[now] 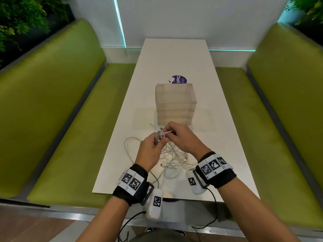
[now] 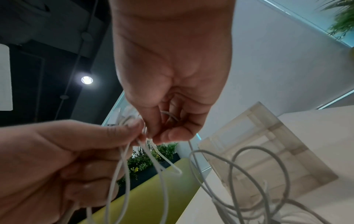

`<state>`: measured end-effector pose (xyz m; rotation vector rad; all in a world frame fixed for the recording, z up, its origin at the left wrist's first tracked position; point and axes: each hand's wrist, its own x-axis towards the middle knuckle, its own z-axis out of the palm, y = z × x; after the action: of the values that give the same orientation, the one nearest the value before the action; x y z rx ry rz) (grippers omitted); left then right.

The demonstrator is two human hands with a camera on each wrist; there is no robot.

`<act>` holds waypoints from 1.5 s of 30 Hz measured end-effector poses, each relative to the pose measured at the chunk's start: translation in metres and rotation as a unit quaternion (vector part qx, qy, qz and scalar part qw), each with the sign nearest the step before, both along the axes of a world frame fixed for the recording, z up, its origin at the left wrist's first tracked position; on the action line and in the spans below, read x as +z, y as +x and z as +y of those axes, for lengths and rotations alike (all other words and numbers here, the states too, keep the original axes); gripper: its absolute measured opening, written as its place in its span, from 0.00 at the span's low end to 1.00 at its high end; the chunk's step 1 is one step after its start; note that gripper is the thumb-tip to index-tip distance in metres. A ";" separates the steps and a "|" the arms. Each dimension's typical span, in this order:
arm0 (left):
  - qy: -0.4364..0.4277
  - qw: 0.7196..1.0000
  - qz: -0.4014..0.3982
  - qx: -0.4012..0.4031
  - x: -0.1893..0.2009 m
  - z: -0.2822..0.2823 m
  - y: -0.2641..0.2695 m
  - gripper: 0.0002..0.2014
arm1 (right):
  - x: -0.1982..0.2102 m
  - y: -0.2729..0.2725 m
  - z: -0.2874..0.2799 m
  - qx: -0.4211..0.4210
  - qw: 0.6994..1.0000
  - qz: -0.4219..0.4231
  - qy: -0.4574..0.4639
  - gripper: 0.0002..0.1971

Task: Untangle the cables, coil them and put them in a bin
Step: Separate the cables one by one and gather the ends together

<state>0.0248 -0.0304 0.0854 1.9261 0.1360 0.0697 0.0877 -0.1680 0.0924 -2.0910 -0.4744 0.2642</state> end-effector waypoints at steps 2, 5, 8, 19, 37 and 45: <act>0.037 0.998 -0.036 0.032 -0.001 0.008 0.000 0.12 | 0.004 -0.002 -0.001 0.020 1.000 0.008 -0.019 0.04; 0.058 0.996 -0.064 0.031 -0.001 0.017 -0.001 0.12 | 0.010 -0.005 -0.001 0.054 0.997 0.008 -0.046 0.05; 0.066 0.995 -0.078 0.002 0.000 0.019 -0.002 0.11 | 0.016 -0.007 0.000 0.058 0.997 0.008 -0.041 0.07; 0.085 0.989 -0.122 -0.013 -0.004 0.022 -0.006 0.08 | 0.035 -0.012 -0.003 0.163 0.970 0.007 -0.179 0.12; 0.002 0.983 -0.175 0.052 0.034 0.048 -0.020 0.08 | -0.058 0.045 -0.023 -0.023 0.958 -0.034 -0.283 0.11; -0.009 0.990 -0.135 0.049 0.032 0.066 -0.020 0.11 | -0.037 0.032 -0.036 -0.058 0.996 0.007 -0.064 0.02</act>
<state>0.0046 0.0355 0.1178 1.8723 0.0490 0.3909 0.1193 -0.2039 0.0558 -2.2318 -0.3344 0.2478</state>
